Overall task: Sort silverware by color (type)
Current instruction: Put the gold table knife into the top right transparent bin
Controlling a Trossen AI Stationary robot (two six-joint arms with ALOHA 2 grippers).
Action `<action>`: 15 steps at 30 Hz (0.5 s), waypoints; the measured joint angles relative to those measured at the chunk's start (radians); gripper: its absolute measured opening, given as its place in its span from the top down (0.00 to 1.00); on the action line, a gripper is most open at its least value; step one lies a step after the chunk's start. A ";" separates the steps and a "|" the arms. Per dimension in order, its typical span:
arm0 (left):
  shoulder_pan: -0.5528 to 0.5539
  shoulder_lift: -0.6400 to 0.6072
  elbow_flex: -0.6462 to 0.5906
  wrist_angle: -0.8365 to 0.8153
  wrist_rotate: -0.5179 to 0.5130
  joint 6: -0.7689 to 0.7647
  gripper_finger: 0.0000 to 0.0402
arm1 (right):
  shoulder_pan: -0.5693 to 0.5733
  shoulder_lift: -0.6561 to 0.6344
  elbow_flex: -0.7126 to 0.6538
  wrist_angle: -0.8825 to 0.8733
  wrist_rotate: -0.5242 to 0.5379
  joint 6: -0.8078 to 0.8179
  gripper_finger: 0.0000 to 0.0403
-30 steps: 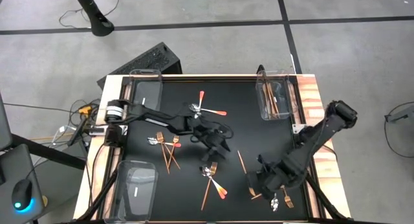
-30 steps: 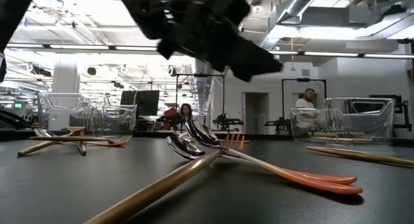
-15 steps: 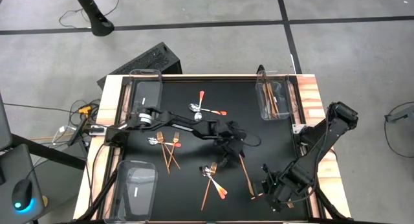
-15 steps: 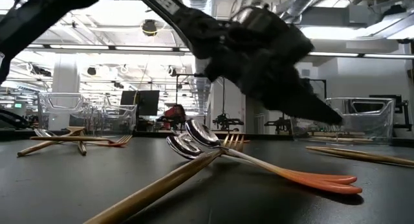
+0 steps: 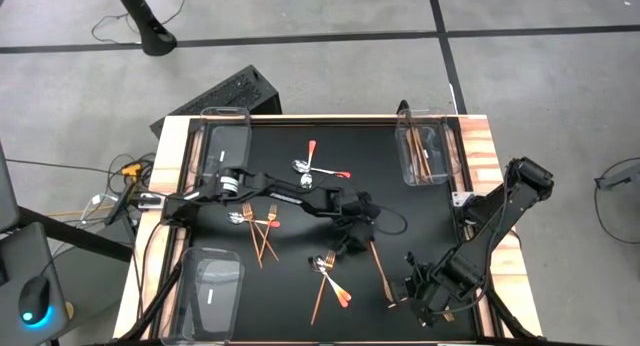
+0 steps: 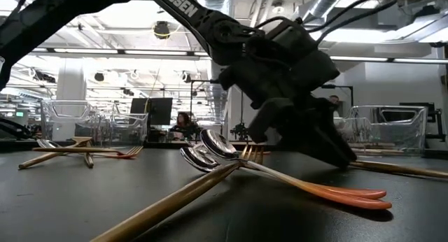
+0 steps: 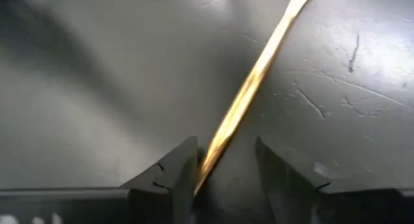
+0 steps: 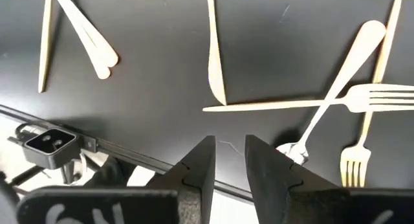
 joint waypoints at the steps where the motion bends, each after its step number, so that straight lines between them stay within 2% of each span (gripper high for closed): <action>1: 0.001 0.000 -0.001 -0.010 0.002 -0.011 0.66 | -0.001 0.000 0.000 -0.004 0.000 0.000 0.74; 5: 0.005 0.003 -0.004 -0.017 0.059 -0.036 0.83 | -0.013 0.000 0.000 -0.008 0.000 -0.004 0.74; 8: 0.005 0.004 -0.006 -0.017 0.064 -0.038 0.95 | -0.023 0.000 0.000 -0.012 0.002 -0.012 0.74; 15: 0.005 -0.001 -0.006 -0.039 0.048 -0.062 0.98 | -0.048 0.000 0.000 -0.011 0.003 -0.018 0.74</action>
